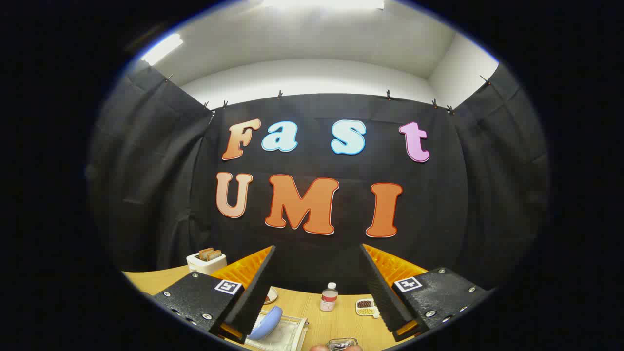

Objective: Take the plate from the dish rack, then take the spoon from the basket and place it into the plate.

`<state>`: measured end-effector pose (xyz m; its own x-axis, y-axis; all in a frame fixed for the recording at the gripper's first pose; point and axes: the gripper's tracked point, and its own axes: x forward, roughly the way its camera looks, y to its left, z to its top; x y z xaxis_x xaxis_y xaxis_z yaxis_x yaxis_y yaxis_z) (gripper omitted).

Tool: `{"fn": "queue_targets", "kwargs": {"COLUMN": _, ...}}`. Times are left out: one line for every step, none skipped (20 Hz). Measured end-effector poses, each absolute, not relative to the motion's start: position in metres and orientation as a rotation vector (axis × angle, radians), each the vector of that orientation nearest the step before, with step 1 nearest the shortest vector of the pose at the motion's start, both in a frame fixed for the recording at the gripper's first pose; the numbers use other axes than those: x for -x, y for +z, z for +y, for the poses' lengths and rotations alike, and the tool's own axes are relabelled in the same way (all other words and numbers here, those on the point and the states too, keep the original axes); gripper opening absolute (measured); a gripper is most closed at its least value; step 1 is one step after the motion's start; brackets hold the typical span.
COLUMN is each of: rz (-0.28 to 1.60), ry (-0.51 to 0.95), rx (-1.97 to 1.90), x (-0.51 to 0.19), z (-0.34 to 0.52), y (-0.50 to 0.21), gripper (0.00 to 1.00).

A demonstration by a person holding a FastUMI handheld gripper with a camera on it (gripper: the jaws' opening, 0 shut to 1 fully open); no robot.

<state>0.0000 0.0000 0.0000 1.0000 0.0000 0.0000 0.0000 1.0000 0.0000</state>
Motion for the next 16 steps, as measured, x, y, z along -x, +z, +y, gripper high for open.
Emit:
{"fn": "queue_targets", "kwargs": {"rz": 0.0, "ry": -0.002, "rx": -0.001, "x": 0.0, "z": -0.001, "y": 0.0, "gripper": 0.98}}
{"fn": "queue_targets", "kwargs": {"rz": 0.002, "ry": -0.006, "rx": -0.002, "x": 0.0, "z": -0.002, "y": -0.002, "gripper": 0.98}}
{"fn": "queue_targets", "kwargs": {"rz": 0.005, "ry": -0.007, "rx": -0.003, "x": 0.001, "z": -0.002, "y": -0.004, "gripper": 0.98}}
{"fn": "queue_targets", "kwargs": {"rz": 0.005, "ry": -0.01, "rx": -0.002, "x": 0.002, "z": -0.003, "y": -0.005, "gripper": 0.98}}
{"fn": "queue_targets", "kwargs": {"rz": 0.005, "ry": -0.008, "rx": 0.002, "x": 0.003, "z": -0.003, "y": -0.005, "gripper": 0.98}}
{"fn": "queue_targets", "kwargs": {"rz": 0.003, "ry": -0.009, "rx": 0.006, "x": 0.003, "z": -0.004, "y": -0.006, "gripper": 0.98}}
{"fn": "queue_targets", "kwargs": {"rz": 0.006, "ry": -0.013, "rx": 0.007, "x": 0.003, "z": -0.004, "y": -0.007, "gripper": 0.98}}
{"fn": "queue_targets", "kwargs": {"rz": 0.015, "ry": -0.008, "rx": 0.001, "x": 0.003, "z": -0.003, "y": -0.009, "gripper": 0.98}}
{"fn": "queue_targets", "kwargs": {"rz": 0.026, "ry": 0.0, "rx": -0.01, "x": 0.001, "z": 0.001, "y": -0.011, "gripper": 0.97}}
{"fn": "queue_targets", "kwargs": {"rz": 0.03, "ry": 0.01, "rx": -0.022, "x": 0.0, "z": 0.004, "y": -0.012, "gripper": 0.97}}
{"fn": "queue_targets", "kwargs": {"rz": 0.029, "ry": 0.013, "rx": -0.03, "x": 0.0, "z": 0.007, "y": -0.01, "gripper": 0.98}}
{"fn": "queue_targets", "kwargs": {"rz": 0.029, "ry": 0.013, "rx": -0.035, "x": -0.001, "z": 0.008, "y": -0.01, "gripper": 0.98}}
{"fn": "queue_targets", "kwargs": {"rz": 0.028, "ry": 0.016, "rx": -0.038, "x": 0.0, "z": 0.011, "y": -0.01, "gripper": 0.98}}
{"fn": "queue_targets", "kwargs": {"rz": 0.03, "ry": 0.02, "rx": -0.037, "x": 0.001, "z": 0.014, "y": -0.012, "gripper": 0.98}}
{"fn": "queue_targets", "kwargs": {"rz": 0.035, "ry": 0.027, "rx": -0.034, "x": 0.002, "z": 0.016, "y": -0.015, "gripper": 0.98}}
{"fn": "queue_targets", "kwargs": {"rz": 0.043, "ry": 0.03, "rx": -0.029, "x": 0.003, "z": 0.019, "y": -0.018, "gripper": 0.98}}
